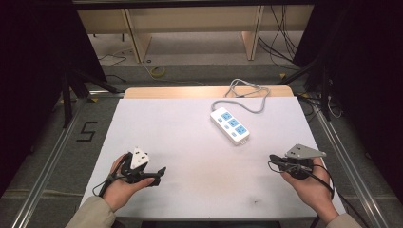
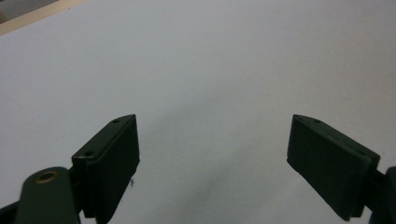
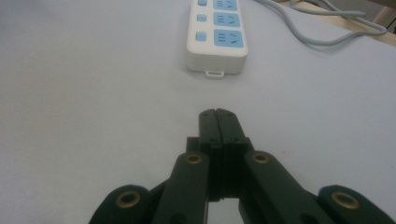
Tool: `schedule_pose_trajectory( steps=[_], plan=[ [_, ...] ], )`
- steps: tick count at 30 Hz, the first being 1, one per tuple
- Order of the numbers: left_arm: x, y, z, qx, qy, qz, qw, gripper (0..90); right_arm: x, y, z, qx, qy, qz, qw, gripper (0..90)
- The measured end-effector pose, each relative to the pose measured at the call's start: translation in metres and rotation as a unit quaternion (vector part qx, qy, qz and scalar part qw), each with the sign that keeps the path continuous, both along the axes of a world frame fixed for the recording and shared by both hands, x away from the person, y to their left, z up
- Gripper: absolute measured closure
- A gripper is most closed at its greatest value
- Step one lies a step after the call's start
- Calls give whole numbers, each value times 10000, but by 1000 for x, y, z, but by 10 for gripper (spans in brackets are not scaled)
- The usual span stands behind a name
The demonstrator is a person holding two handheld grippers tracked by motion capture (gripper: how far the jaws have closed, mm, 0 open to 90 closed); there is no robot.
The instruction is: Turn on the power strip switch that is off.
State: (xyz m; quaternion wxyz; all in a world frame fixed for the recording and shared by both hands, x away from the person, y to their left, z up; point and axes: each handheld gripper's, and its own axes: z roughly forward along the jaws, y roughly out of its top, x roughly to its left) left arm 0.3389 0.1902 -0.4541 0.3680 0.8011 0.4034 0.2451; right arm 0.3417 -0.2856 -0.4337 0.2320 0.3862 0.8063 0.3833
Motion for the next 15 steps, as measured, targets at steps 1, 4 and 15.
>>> schedule_pose_trajectory(
  steps=[1,4,15],
  plan=[
    [0,0,0,14,8,-6,10000,166,1,1,0,8,17,-3,10000,900],
    [0,0,0,5,5,2,10000,166,6,2,2,-12,28,19,10000,900],
    [0,0,0,32,4,-20,10000,166,25,12,7,-68,3,21,10000,900]
  ],
)
